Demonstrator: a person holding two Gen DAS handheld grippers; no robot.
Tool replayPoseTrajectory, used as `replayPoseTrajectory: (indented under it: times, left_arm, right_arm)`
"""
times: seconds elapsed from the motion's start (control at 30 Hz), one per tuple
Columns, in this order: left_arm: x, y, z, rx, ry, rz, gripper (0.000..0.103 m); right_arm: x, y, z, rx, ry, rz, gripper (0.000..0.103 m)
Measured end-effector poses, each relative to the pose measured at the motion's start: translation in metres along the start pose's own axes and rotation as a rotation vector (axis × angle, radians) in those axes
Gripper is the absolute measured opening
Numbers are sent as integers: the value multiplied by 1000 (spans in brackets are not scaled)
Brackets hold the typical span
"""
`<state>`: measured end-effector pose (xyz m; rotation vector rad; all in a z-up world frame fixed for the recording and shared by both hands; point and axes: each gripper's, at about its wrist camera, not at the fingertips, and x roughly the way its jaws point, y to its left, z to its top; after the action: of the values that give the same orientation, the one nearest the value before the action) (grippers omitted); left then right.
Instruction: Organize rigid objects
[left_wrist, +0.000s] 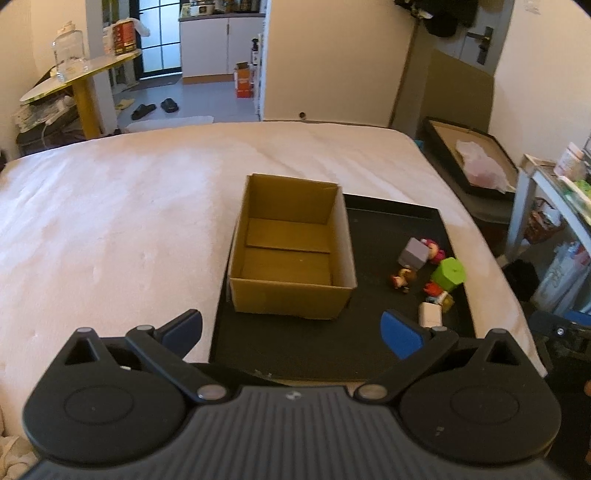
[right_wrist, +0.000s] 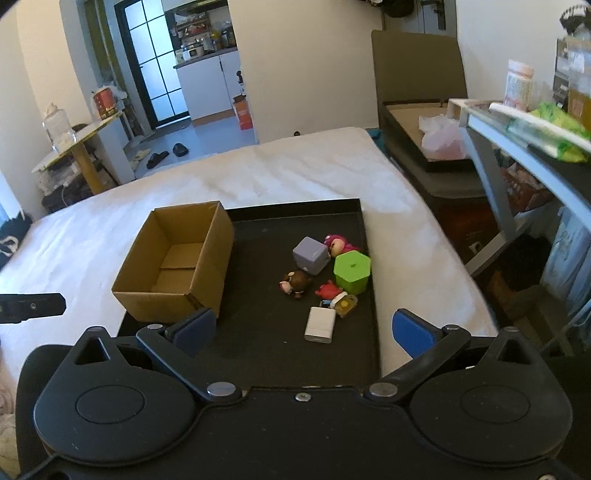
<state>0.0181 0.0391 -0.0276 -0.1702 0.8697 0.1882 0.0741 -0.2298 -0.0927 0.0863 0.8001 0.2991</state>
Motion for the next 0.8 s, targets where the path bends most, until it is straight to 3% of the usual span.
replayPoseTrajectory:
  times: [0.53,0.8]
  left_arm:
    - [42,18,16,-60,-20,99,100]
    - [68,36,22,-136,-25,142,88]
  right_arm:
    - [50,-24,1,56,-17,-35,102]
    - [76,-28,0,56,13,-18,101]
